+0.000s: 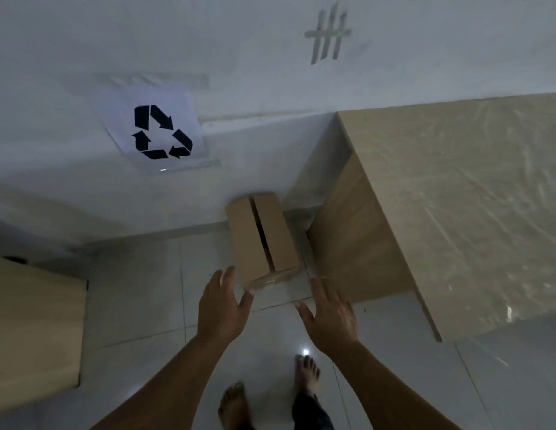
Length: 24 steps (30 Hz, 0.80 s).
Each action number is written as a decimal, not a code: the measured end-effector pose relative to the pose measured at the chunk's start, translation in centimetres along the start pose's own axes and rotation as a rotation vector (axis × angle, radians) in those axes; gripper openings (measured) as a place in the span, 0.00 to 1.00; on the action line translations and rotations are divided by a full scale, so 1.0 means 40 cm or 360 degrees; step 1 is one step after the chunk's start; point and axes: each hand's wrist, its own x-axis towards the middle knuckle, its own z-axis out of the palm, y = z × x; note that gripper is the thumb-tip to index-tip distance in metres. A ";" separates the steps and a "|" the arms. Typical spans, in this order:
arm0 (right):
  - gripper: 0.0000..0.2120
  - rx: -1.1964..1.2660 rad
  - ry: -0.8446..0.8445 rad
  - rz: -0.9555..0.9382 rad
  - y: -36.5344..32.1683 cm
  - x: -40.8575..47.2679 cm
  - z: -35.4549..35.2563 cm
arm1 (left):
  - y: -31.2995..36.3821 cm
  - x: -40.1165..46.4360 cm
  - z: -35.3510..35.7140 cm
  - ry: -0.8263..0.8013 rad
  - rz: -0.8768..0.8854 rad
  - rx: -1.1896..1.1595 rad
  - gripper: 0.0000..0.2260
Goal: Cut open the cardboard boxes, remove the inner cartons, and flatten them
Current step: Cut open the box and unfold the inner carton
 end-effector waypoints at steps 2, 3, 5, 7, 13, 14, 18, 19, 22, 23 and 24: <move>0.35 0.0030 -0.0047 -0.0047 0.026 0.072 0.033 | -0.024 0.046 0.045 0.0021 -0.0109 -0.0060 0.32; 0.38 0.0042 -0.0045 -0.0072 0.042 0.110 0.049 | -0.032 0.070 0.069 0.0029 -0.0157 -0.0087 0.31; 0.39 0.0064 -0.0048 -0.0118 0.078 0.192 0.086 | -0.039 0.120 0.124 0.0037 -0.0249 -0.0122 0.31; 0.34 0.0077 -0.0061 -0.0154 0.115 0.285 0.121 | -0.036 0.175 0.181 0.0057 -0.0308 -0.0152 0.30; 0.31 0.0223 -0.0073 -0.0192 0.171 0.549 0.289 | -0.080 0.374 0.379 0.0134 -0.0420 -0.0147 0.29; 0.32 0.0251 -0.0071 -0.0196 0.177 0.591 0.329 | -0.098 0.413 0.414 0.0146 -0.0436 -0.0145 0.29; 0.33 0.0357 0.0030 -0.0236 0.204 0.752 0.452 | -0.181 0.563 0.530 0.0231 -0.0466 -0.0140 0.36; 0.33 0.0386 0.0048 -0.0233 0.207 0.788 0.469 | -0.203 0.593 0.550 0.0279 -0.0472 -0.0163 0.36; 0.34 0.0506 0.0082 -0.0221 0.217 0.875 0.514 | -0.248 0.661 0.591 0.0355 -0.0480 -0.0258 0.32; 0.35 0.0568 0.0085 -0.0226 0.219 0.896 0.529 | -0.259 0.677 0.602 0.0358 -0.0477 -0.0260 0.31; 0.35 0.0633 0.0078 -0.0232 0.220 0.911 0.543 | -0.267 0.690 0.611 0.0352 -0.0465 -0.0253 0.32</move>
